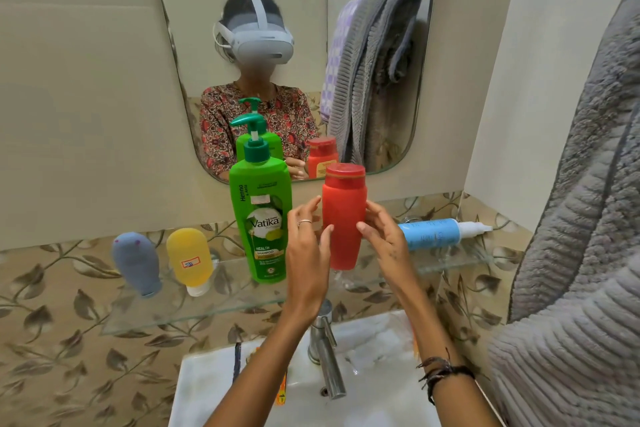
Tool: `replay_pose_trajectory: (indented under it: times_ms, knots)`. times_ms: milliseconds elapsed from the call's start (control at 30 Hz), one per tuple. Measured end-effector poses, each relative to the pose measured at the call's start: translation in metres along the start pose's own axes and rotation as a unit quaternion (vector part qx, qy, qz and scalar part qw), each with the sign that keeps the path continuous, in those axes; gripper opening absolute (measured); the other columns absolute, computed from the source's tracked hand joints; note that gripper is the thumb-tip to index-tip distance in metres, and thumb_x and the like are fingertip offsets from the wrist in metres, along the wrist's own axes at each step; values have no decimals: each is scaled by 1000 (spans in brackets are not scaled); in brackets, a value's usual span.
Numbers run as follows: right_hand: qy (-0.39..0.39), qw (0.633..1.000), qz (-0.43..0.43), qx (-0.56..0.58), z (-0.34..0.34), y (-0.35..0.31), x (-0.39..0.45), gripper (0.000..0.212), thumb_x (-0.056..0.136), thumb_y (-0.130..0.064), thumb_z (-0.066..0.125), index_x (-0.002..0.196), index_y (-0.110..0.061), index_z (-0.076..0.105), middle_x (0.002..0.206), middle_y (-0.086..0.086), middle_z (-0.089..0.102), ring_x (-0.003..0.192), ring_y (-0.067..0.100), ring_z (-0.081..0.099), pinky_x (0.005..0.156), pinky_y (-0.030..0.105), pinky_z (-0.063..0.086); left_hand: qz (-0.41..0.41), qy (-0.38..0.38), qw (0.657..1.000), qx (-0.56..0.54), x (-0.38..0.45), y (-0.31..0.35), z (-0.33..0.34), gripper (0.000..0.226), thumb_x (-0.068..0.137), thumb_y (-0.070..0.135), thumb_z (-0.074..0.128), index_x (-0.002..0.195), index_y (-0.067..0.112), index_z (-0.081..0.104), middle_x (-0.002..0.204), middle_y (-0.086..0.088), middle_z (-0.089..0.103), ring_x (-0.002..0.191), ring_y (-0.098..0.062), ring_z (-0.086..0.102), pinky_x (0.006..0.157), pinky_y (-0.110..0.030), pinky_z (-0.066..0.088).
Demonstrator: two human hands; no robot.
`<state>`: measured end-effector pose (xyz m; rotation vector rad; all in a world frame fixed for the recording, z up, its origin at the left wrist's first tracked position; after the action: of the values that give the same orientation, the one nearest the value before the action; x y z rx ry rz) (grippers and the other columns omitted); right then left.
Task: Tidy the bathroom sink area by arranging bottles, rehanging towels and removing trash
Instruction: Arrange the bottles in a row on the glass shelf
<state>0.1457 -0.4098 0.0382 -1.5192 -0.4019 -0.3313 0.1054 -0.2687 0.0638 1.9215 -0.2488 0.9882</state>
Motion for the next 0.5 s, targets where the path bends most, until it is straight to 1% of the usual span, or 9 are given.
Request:
replay_pose_trajectory:
  times_ms: [67, 100, 167, 233, 267, 300, 367, 433, 500]
  knots:
    - [39, 999, -1, 0, -7, 3, -5, 35, 91, -3, 51, 122, -19, 50, 118, 2, 60, 107, 7, 58, 92, 20, 49, 11, 18, 1000, 18, -5, 3, 0, 45, 86, 6, 61, 128, 8, 46, 118, -7, 47, 103, 3, 42, 89, 0, 34]
    - [75, 997, 4, 1, -15, 6, -9, 33, 91, -2, 52, 120, -18, 53, 113, 3, 62, 102, 6, 60, 89, 19, 50, 24, 26, 999, 27, -8, 8, 1, 42, 86, 6, 61, 126, 7, 48, 115, -9, 48, 102, -4, 45, 88, -6, 37]
    - [194, 981, 25, -7, -41, 17, -19, 26, 89, -3, 54, 110, -16, 59, 103, 8, 66, 86, 2, 65, 74, 13, 53, 76, 17, 996, 35, -14, 24, 7, 30, 87, 6, 59, 116, 8, 55, 107, -10, 52, 95, -9, 50, 80, -14, 42]
    - [322, 945, 62, 23, -71, 33, -34, 22, 89, -2, 54, 109, -9, 59, 98, 17, 65, 71, 9, 65, 58, 10, 53, 147, -41, 988, 33, -21, 46, 25, 20, 86, 5, 59, 106, 8, 60, 99, -9, 57, 86, -12, 53, 72, -20, 46]
    - [363, 926, 85, 54, -82, 42, -40, 25, 89, -1, 53, 114, -3, 55, 101, 20, 62, 68, 14, 64, 54, 11, 53, 177, -83, 980, 37, -23, 56, 39, 18, 85, 5, 59, 102, 7, 61, 96, -9, 59, 83, -15, 56, 68, -25, 48]
    - [388, 912, 108, 73, -91, 49, -44, 31, 90, -1, 52, 121, 1, 48, 103, 22, 60, 67, 16, 63, 54, 13, 54, 193, -128, 972, 40, -24, 64, 54, 16, 85, 6, 58, 101, 7, 62, 95, -9, 61, 83, -19, 58, 67, -30, 49]
    - [404, 900, 151, 66, -101, 58, -47, 44, 91, -2, 52, 133, 2, 39, 107, 20, 60, 63, 10, 64, 55, 15, 54, 173, -214, 961, 24, -20, 73, 87, 18, 88, 10, 53, 103, 7, 62, 102, -10, 62, 91, -23, 60, 71, -35, 50]
    - [406, 895, 182, 32, -108, 62, -49, 45, 90, -3, 54, 133, 1, 41, 103, 15, 63, 56, 1, 60, 48, 10, 51, 128, -278, 952, 5, -12, 72, 119, 24, 91, 11, 49, 112, 6, 59, 112, -11, 61, 104, -25, 56, 82, -34, 45]
    - [404, 892, 201, -27, -113, 62, -49, 38, 89, -8, 54, 126, 0, 49, 89, 7, 63, 59, 2, 55, 43, 14, 46, 104, -326, 938, 50, -3, 64, 148, 31, 92, 14, 49, 121, 3, 54, 122, -13, 57, 114, -26, 51, 90, -35, 41]
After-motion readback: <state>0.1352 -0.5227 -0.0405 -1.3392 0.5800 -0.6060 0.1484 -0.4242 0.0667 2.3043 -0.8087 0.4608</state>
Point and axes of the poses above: each hand's wrist, its own x-axis towards the middle knuckle, its own z-axis out of the palm, y = z × x, the point moved 8 cm from there along x, towards the middle knuckle
